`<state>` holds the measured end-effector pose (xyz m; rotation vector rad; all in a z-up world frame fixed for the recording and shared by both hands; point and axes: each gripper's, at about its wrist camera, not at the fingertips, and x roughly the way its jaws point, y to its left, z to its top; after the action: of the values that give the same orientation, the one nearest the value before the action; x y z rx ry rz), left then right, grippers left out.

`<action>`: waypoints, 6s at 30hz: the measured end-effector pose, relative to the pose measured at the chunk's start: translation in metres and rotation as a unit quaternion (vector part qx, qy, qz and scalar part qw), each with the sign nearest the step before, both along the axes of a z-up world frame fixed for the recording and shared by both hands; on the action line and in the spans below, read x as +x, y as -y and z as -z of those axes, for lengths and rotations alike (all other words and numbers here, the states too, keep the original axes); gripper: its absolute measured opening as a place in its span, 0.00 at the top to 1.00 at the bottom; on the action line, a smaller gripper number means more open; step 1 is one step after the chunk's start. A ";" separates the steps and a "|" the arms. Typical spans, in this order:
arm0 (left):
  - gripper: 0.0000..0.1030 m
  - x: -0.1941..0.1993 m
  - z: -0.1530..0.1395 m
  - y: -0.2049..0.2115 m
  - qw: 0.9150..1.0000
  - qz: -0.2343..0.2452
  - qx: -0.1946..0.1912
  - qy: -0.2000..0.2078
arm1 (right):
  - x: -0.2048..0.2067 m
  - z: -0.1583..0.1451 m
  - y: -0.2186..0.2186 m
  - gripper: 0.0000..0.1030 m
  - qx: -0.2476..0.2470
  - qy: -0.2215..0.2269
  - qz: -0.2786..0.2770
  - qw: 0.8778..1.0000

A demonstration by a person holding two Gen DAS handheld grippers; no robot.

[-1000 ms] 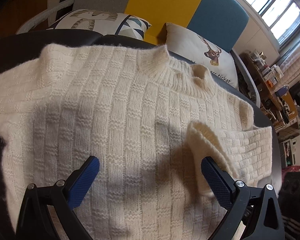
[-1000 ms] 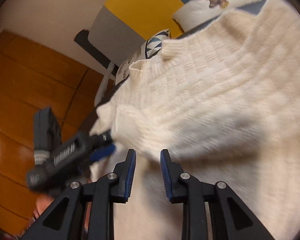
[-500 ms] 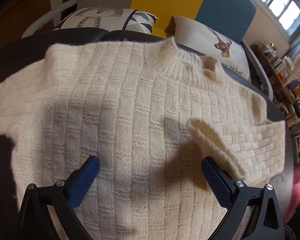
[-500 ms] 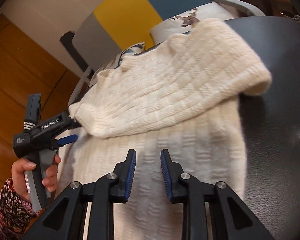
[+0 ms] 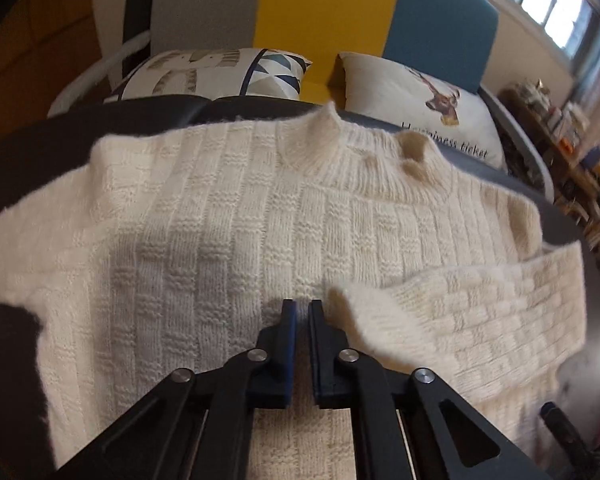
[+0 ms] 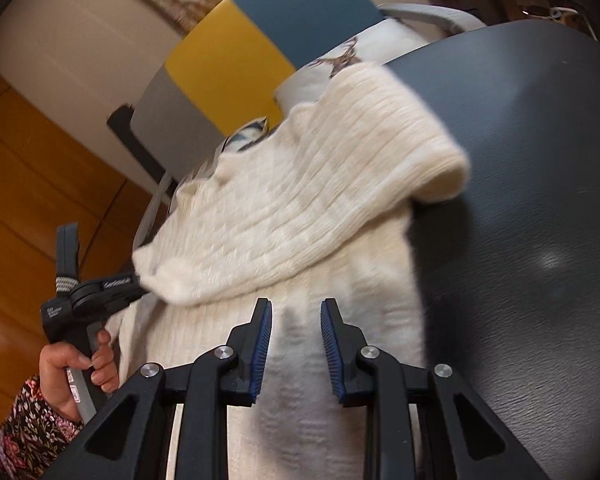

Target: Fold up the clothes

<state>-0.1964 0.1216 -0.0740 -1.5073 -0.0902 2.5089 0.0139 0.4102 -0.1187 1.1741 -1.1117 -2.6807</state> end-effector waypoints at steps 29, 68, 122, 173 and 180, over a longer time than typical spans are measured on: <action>0.13 0.017 0.002 0.021 0.977 -0.014 0.209 0.036 | -0.011 0.016 0.030 0.75 -0.043 -0.002 -0.050 0.998; 0.86 0.003 -0.102 -0.020 0.973 0.119 0.182 -0.074 | -0.020 -0.006 -0.014 0.93 0.054 -0.004 0.007 0.998; 0.79 0.006 0.016 0.043 0.992 0.034 0.068 -0.100 | -0.136 -0.055 -0.031 0.93 0.199 0.028 -0.040 0.979; 0.77 0.008 0.022 0.051 0.990 0.023 0.103 -0.097 | -0.088 -0.024 -0.049 0.89 0.164 0.029 0.024 0.986; 0.77 0.007 0.024 0.056 0.988 0.019 0.120 -0.092 | -0.083 0.000 -0.052 0.90 0.196 0.074 0.038 0.977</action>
<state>-0.1899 0.0660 -0.0981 -1.1692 -0.3173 2.4884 -0.0688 0.4625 -0.1190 1.4274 -0.6646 -3.0086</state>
